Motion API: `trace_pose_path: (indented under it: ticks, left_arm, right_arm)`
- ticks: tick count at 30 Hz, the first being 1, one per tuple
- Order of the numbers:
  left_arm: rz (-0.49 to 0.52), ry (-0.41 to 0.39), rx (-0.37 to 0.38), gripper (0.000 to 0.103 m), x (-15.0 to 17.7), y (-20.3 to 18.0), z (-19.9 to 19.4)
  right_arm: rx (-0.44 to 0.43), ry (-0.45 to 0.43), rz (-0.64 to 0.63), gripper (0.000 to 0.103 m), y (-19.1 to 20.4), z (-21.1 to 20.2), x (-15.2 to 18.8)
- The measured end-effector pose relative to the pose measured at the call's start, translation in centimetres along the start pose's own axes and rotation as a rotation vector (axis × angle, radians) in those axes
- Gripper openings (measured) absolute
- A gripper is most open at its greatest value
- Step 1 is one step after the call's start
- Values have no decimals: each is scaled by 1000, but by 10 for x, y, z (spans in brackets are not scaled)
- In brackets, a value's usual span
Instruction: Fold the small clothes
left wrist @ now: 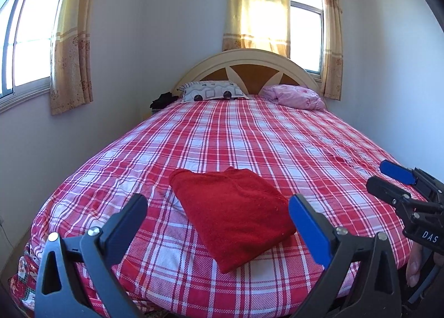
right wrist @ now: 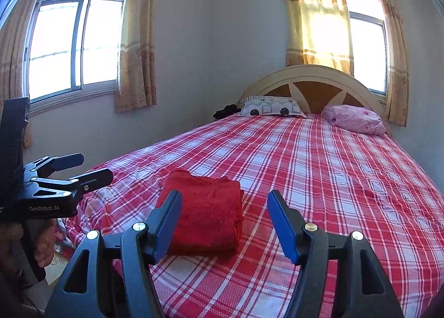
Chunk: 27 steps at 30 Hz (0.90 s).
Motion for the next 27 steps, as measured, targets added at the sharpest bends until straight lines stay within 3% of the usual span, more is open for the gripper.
trace_pose_path:
  ticks: [27]
  left_arm:
    - [9,9,-5,103,0,-3,0]
  right_arm:
    - [20,-24,19,65,-1,-3,5]
Point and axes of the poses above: each gripper's, at about its wrist camera, not at the fingertips, and z roughly the way its jaws point, y to its left, x to its underside, the point moved 3 cm from there along z, roughly the way its jaws point, and after that the axes turned 15 degrees about -z, right-handed, at the moved point
